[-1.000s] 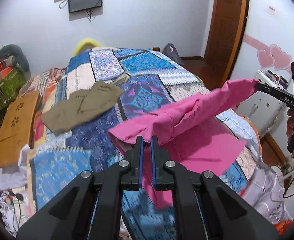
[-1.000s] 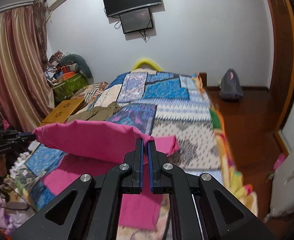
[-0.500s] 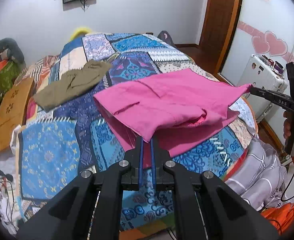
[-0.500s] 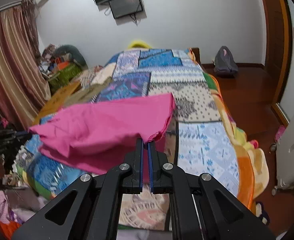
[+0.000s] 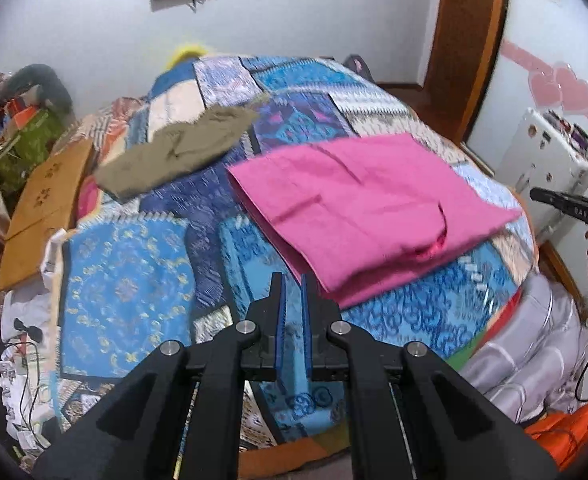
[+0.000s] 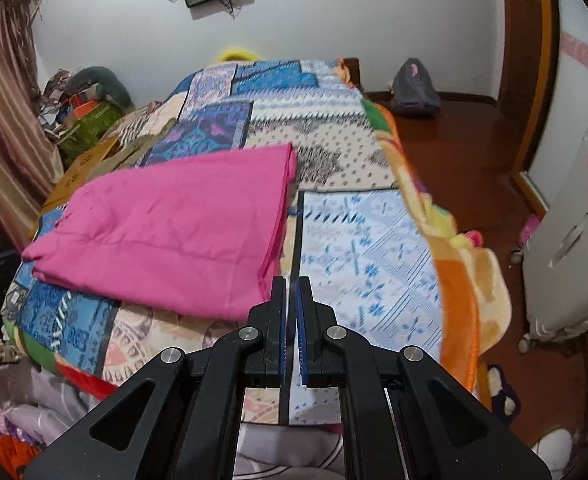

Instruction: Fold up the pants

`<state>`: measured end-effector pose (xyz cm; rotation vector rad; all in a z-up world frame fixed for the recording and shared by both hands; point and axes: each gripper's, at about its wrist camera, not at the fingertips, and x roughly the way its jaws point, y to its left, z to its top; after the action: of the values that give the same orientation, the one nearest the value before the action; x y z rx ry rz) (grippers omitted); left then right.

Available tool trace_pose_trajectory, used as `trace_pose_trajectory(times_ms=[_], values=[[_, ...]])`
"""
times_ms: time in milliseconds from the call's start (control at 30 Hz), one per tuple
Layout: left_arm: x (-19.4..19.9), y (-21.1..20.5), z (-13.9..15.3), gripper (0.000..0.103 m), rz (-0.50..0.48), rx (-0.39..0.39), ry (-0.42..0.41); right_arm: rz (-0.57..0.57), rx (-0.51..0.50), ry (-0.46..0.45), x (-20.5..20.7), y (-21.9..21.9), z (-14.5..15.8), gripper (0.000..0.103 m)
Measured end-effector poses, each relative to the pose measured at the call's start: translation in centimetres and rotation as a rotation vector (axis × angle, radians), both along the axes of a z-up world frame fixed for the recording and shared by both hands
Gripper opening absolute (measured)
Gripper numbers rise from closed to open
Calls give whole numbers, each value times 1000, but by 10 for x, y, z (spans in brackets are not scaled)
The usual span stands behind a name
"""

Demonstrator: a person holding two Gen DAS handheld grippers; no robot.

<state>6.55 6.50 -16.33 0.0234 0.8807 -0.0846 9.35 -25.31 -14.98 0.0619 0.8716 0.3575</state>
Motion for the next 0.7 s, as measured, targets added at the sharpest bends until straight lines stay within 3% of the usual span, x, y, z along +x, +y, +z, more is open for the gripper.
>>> trace_pose_trajectory(times_ms=[167, 333, 567, 700], values=[[10, -8, 18, 7, -16, -52, -30, 53, 17, -60, 4, 23, 23, 12], [28, -30, 11, 8, -58, -101, -4, 136, 51, -84, 9, 61, 25, 23], [43, -46, -31, 8, -66, -106, 91, 239, 38, 11, 14, 106, -14, 23], [37, -39, -38, 16, -54, -110, 86, 253, 25, 46, 14, 107, -32, 24]])
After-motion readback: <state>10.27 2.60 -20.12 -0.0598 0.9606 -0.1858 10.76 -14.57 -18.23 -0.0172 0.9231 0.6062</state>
